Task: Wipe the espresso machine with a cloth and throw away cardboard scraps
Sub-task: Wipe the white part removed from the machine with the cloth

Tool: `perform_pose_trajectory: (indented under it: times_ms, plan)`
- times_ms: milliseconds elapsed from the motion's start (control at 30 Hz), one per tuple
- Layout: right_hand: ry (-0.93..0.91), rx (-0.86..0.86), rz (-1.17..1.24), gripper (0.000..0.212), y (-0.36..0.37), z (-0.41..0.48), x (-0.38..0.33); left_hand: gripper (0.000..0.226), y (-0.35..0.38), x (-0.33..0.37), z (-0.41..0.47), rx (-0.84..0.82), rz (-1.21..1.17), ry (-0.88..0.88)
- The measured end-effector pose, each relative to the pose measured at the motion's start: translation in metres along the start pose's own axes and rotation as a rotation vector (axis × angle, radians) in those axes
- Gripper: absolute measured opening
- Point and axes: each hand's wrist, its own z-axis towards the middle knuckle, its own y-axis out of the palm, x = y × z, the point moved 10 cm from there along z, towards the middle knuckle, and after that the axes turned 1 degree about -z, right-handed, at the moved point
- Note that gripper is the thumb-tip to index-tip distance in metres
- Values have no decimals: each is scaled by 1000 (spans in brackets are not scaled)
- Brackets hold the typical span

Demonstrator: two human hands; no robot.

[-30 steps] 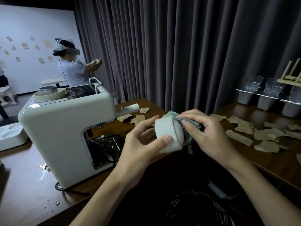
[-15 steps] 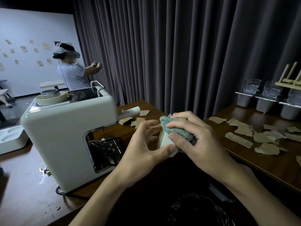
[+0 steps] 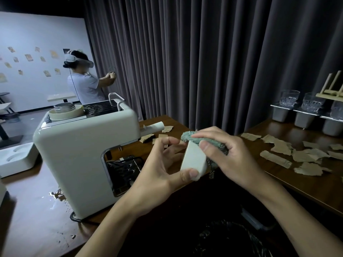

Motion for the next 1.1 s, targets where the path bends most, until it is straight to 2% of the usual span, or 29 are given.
perform_pose_trajectory:
  times_ms: [67,200,367,500,600,733,867,1000,1100]
  plan:
    - [85,7,142,28,-1,1,12,60,-2,2,-2,17,-26,29]
    - [76,83,213,33,3,-6,19,49,-2,7,-3,58,-11,95]
    - [-30,254,66,35,3,-15,3,24,4,22,-2,129,229,149]
    - [-83,260,-25,39,16,-22,-6,23,-6,18,0,191,89,69]
    - [-121,202,-59,41,22,-22,-12,16,-10,21,-1,198,80,107]
    - [-88,73,63,43,20,-13,-9,21,-12,24,-4,173,45,151]
    - [-33,-16,199,47,14,-6,-2,29,-13,17,-3,129,-97,101]
    - [-84,91,107,47,9,-7,-7,25,-14,17,1,155,-90,92]
    - [-168,188,-127,46,9,-12,-16,32,-3,22,4,88,36,120]
